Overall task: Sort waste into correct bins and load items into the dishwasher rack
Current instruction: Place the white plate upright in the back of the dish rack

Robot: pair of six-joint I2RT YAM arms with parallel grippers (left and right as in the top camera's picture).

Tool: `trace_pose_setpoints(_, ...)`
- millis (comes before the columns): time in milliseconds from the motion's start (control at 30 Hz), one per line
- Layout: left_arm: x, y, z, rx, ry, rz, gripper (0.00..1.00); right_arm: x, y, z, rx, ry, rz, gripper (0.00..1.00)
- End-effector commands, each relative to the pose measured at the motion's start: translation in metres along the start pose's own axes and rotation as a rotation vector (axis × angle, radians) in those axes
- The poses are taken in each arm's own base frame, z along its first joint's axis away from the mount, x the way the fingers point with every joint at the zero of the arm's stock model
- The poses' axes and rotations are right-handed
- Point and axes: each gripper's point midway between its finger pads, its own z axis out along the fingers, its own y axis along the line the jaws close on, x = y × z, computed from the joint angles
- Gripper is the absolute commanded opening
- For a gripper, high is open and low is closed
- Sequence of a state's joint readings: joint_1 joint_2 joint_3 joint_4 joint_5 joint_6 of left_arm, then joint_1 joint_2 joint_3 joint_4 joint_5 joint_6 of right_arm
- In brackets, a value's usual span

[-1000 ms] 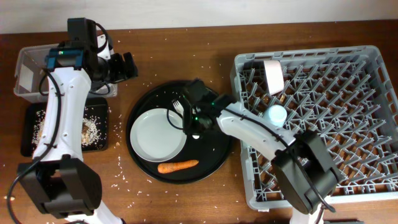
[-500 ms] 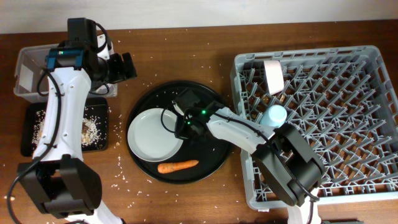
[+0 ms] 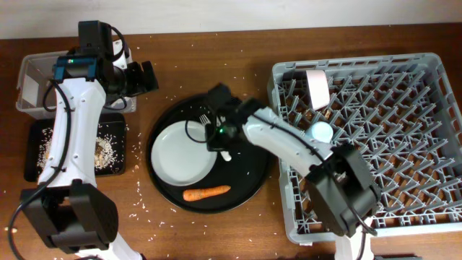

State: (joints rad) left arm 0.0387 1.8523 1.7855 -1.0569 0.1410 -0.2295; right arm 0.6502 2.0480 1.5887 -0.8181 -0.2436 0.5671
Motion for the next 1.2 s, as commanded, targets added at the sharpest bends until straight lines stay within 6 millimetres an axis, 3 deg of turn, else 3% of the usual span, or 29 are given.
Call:
trace_pose_setpoints(0,-0.007,-0.002,-0.011,0.001,-0.033,-0.004,0.99,-0.035,-0.01,-0.061,0.085,-0.108,-0.133,0.04)
trace_pose_setpoints(100,-0.007,-0.002,-0.011,0.001,-0.033,-0.004,0.99,-0.057,-0.042,-0.104,0.262,-0.171,-0.141,0.04)
trace_pose_setpoints(233,-0.007,-0.002,-0.011,0.001,-0.033,-0.004,0.99,-0.081,-0.115,-0.201,0.586,-0.286,-0.038,0.04)
trace_pose_setpoints(300,-0.007,-0.002,-0.011,0.001,-0.033,-0.004,0.99,-0.084,-0.138,-0.249,0.667,-0.35,0.018,0.04)
trace_pose_setpoints(400,-0.007,-0.002,-0.011,0.001,-0.033,-0.004,0.99,-0.078,-0.174,-0.333,0.833,-0.49,0.106,0.04)
trace_pose_setpoints(467,-0.007,-0.002,-0.011,0.001,-0.033,-0.004,0.99,-0.055,-0.21,-0.4,1.144,-0.561,0.169,0.04)
trace_pose_setpoints(500,-0.007,-0.002,-0.011,0.001,-0.033,-0.004,0.99,-0.05,-0.218,-0.412,1.224,-0.546,0.16,0.04)
trace_pose_setpoints(600,-0.007,-0.002,-0.011,0.001,-0.033,-0.004,0.99,-0.054,-0.237,-0.416,1.306,-0.408,0.03,0.04)
trace_pose_setpoints(733,-0.007,-0.002,-0.011,0.001,-0.033,-0.004,0.99,-0.042,-0.288,-0.419,1.352,-0.298,0.119,0.04)
trace_pose_setpoints(867,-0.007,-0.002,-0.011,0.001,-0.033,-0.004,0.99,-0.039,-0.329,-0.38,1.214,-0.228,0.198,0.04)
trace_pose_setpoints(1033,-0.007,-0.002,-0.011,0.001,-0.033,-0.004,0.99,-0.043,-0.349,-0.335,1.219,-0.144,0.141,0.04)
trace_pose_setpoints(1167,-0.007,-0.002,-0.011,0.001,-0.033,-0.004,0.99,-0.045,-0.352,-0.315,1.18,-0.135,0.135,0.04)
